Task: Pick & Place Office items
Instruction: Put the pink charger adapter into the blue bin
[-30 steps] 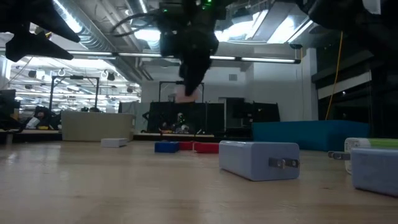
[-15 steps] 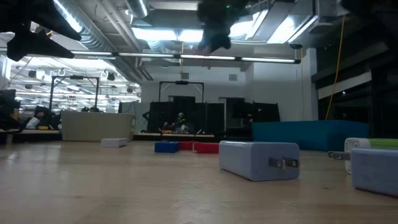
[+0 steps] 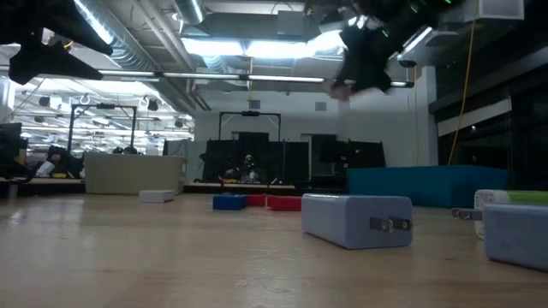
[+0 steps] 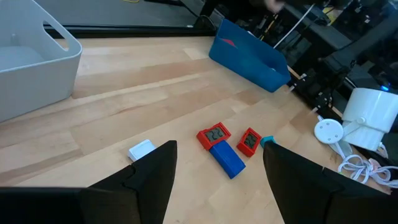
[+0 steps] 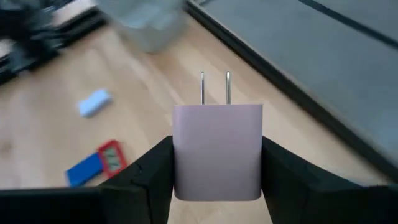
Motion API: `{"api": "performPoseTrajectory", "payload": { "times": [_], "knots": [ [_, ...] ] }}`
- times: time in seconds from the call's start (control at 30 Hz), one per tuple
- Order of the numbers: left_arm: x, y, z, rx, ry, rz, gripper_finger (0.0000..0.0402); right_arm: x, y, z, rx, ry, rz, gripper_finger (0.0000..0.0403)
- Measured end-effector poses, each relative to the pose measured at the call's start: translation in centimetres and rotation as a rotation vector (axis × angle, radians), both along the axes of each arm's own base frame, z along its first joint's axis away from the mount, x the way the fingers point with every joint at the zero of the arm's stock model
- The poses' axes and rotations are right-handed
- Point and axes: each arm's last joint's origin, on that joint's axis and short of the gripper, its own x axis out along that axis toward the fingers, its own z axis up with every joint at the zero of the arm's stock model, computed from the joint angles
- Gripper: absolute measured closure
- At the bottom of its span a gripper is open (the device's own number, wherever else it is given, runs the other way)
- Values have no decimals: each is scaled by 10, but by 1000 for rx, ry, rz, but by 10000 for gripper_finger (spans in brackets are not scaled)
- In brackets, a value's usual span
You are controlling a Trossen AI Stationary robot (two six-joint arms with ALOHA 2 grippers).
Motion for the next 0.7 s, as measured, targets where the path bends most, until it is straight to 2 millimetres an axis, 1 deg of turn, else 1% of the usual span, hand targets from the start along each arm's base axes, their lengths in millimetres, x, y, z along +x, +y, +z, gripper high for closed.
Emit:
{"api": "performPoseTrajectory", "payload": {
  "times": [0.1, 0.23, 0.43, 0.53, 0.67, 0.7],
  "knots": [
    [0, 0, 0, -13, -8, 6, 167, -24, 5, -33, 53, -12, -168, 215],
    [0, 0, 0, -26, -16, 12, 167, -51, 11, -68, 69, 49, -393, 215],
    [0, 0, 0, -30, -17, 13, 167, -78, 10, -105, 125, 85, -662, 215],
    [0, 0, 0, -37, -20, 16, 167, -83, 8, -111, 136, 69, -752, 215],
    [0, 0, 0, -44, -22, 18, 167, -84, 7, -111, 118, 71, -771, 215],
    [0, 0, 0, -45, -21, 18, 167, -85, 6, -111, 114, 72, -778, 208]
  ]
}}
